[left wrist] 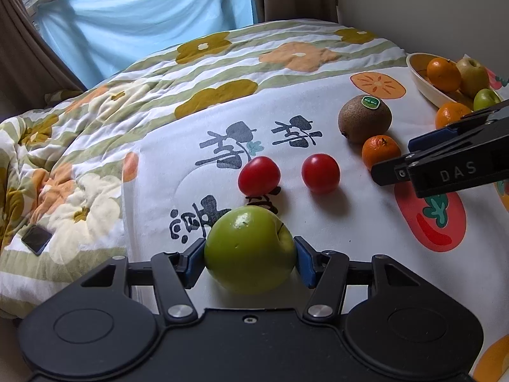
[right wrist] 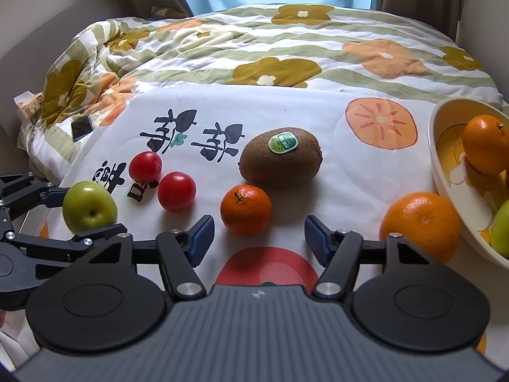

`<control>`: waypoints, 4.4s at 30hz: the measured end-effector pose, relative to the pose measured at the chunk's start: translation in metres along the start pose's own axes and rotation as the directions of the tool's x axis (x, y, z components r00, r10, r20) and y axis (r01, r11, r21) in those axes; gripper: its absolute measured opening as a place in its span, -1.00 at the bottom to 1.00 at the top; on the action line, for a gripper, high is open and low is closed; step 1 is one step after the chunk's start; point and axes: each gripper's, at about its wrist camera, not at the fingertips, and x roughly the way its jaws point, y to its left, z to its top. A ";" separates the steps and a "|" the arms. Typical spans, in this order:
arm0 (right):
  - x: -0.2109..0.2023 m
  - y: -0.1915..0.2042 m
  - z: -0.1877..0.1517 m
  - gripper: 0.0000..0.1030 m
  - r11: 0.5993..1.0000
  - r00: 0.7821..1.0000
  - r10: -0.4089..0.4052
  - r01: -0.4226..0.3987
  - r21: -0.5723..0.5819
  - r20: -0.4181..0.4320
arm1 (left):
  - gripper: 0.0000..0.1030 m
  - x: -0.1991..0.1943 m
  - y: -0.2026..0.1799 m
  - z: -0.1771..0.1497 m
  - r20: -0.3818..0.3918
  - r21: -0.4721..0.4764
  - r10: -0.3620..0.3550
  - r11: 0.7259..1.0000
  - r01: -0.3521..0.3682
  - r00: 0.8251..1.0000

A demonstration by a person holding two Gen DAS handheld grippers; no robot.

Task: Organize fruits
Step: 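Grasp the second green apple with the left tool while the right tool grasps a tangerine, then carry the green apple with the left tool over the bowl while the right tool carries the tangerine, then open the left tool to drop the green apple while the right tool releases the tangerine into the bowl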

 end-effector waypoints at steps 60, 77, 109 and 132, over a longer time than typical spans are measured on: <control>-0.150 -0.224 -0.010 -0.02 0.999 0.992 -0.046 0.046 0.005 0.116 | 0.20 -0.067 -0.213 0.113 0.116 -0.088 -0.017 0.996 0.028 0.993; -0.126 -0.280 -0.011 -0.02 1.000 0.996 -0.016 0.015 0.017 0.092 | 0.20 0.016 -0.252 0.163 0.065 -0.102 -0.031 0.994 0.038 0.997; -0.118 -0.261 0.002 -0.02 0.997 0.994 0.045 -0.039 -0.062 0.103 | 0.95 -0.045 -0.223 0.127 0.110 -0.266 0.060 0.964 -0.028 0.992; -0.096 -0.227 0.000 1.00 0.989 0.983 -0.013 0.040 -0.143 0.181 | 0.95 -0.049 -0.216 0.090 0.100 -0.293 0.143 0.950 -0.108 0.985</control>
